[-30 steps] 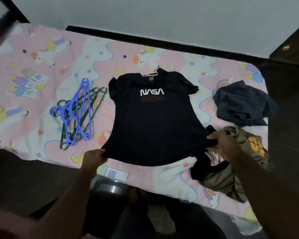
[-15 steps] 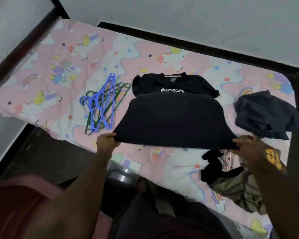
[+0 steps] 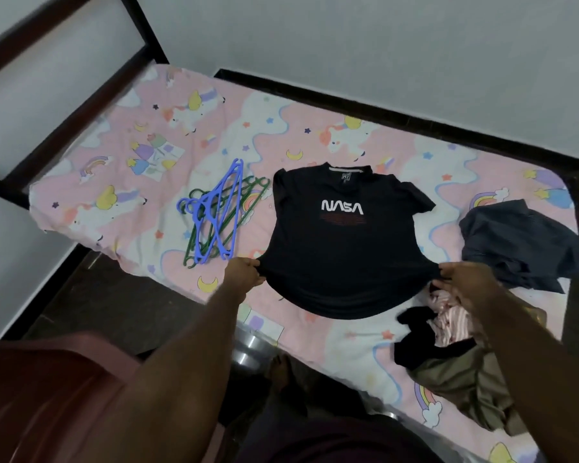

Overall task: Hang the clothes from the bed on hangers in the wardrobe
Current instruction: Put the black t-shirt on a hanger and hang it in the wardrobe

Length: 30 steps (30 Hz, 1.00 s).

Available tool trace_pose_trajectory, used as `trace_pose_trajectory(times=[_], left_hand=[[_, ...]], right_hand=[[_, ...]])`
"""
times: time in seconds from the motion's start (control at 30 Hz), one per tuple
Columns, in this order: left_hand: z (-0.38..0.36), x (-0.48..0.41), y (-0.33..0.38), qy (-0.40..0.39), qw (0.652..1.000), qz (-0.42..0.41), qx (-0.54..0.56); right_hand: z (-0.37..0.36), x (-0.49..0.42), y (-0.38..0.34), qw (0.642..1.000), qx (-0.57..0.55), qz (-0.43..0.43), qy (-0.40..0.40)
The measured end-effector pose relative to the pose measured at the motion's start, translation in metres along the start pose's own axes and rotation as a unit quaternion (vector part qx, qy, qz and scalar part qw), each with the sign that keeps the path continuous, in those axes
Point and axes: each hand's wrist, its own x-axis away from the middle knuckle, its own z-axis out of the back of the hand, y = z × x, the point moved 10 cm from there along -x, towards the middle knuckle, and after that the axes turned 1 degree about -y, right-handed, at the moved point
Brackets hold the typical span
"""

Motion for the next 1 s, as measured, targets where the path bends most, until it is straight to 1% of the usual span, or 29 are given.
trace_pose_trajectory(times=[0.1,0.17,0.27,0.3,0.37,0.43,0.5,0.53,0.57,0.67,0.73,0.8,0.87,0.93,1.0], left_hand=[[0.01,0.004,0.066,0.012,0.998,-0.057,-0.023],[0.02,0.01,0.131,0.015,0.989,-0.126,-0.081],[0.046,0.023,0.232,0.026,0.976,-0.207,-0.068],[0.058,0.027,0.261,0.045,0.97,-0.231,-0.056],[0.08,0.046,0.314,0.092,0.953,-0.285,-0.036],[0.101,0.069,0.356,0.154,0.928,-0.337,-0.036],[0.112,0.089,0.384,0.176,0.914,-0.365,-0.028],[0.115,0.098,0.394,0.177,0.908,-0.379,-0.016],[0.118,0.11,0.405,0.186,0.899,-0.397,-0.01],[0.132,0.143,0.427,0.263,0.858,-0.441,-0.013],[0.136,0.157,0.433,0.276,0.846,-0.455,0.026],[0.14,0.165,0.435,0.276,0.846,-0.451,0.076],[0.144,0.169,0.435,0.265,0.843,-0.445,0.145],[0.146,0.171,0.437,0.23,0.846,-0.43,0.216],[0.145,0.163,0.439,0.18,0.855,-0.408,0.264]], right_hand=[[-0.011,0.01,-0.072,0.997,-0.05,0.055,-0.02],[-0.005,0.016,-0.132,0.992,-0.06,0.108,-0.014],[0.006,0.041,-0.218,0.979,-0.068,0.188,-0.033],[0.011,0.051,-0.241,0.974,-0.063,0.216,-0.026],[0.029,0.073,-0.283,0.962,-0.06,0.264,0.024],[0.044,0.093,-0.317,0.948,-0.009,0.31,0.077],[0.058,0.112,-0.346,0.932,0.038,0.338,0.128],[0.063,0.12,-0.358,0.925,0.035,0.353,0.138],[0.068,0.129,-0.369,0.919,0.023,0.367,0.144],[0.075,0.151,-0.392,0.897,-0.052,0.416,0.14],[0.072,0.165,-0.399,0.886,-0.102,0.438,0.117],[0.07,0.177,-0.404,0.874,-0.148,0.453,0.096],[0.072,0.187,-0.408,0.862,-0.181,0.465,0.092],[0.073,0.197,-0.411,0.86,-0.177,0.466,0.109],[0.077,0.198,-0.411,0.867,-0.162,0.454,0.129]])
